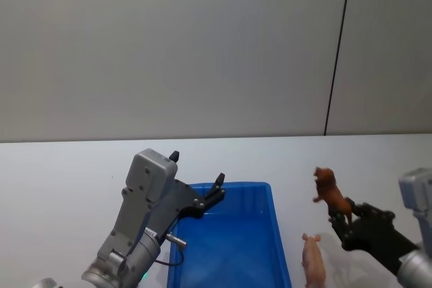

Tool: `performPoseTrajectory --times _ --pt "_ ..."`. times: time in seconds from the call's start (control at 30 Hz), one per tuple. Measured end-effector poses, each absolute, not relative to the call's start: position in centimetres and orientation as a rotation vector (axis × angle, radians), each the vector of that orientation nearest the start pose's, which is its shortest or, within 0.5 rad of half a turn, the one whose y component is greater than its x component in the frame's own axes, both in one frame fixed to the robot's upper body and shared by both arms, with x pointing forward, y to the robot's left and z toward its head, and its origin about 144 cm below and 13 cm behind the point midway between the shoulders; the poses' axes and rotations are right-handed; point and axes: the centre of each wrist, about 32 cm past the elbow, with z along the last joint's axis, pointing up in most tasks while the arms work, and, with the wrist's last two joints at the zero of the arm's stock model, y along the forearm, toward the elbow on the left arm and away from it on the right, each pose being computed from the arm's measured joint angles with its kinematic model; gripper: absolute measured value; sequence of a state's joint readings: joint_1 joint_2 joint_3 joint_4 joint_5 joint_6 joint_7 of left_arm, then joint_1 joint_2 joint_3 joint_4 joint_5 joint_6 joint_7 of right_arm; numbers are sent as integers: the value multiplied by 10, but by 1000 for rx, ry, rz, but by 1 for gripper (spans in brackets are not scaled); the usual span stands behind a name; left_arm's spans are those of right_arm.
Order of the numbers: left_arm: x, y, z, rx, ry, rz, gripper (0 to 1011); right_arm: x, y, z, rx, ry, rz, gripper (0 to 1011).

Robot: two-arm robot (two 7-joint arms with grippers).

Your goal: Pick up the two dolls from the table and place them into the box.

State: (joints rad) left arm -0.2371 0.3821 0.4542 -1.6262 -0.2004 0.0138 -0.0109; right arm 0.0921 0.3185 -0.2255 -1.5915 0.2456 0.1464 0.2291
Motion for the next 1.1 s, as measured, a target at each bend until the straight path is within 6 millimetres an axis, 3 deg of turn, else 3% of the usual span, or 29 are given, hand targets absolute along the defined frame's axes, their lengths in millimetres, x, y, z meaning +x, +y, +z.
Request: performPoseTrajectory --times 0.3,0.63,0.83,1.1 --pt "492 198 1204 61 -268 1124 1001 492 -229 1192 -125 -16 -1019 294" --pt "492 198 1204 61 -268 1124 1001 509 -196 1201 -151 17 -891 295" --pt "492 198 1204 61 -267 1124 1001 518 -173 1201 -173 48 -815 448" --pt "492 198 1204 61 -268 1124 1001 522 -163 1202 -181 61 -789 736"
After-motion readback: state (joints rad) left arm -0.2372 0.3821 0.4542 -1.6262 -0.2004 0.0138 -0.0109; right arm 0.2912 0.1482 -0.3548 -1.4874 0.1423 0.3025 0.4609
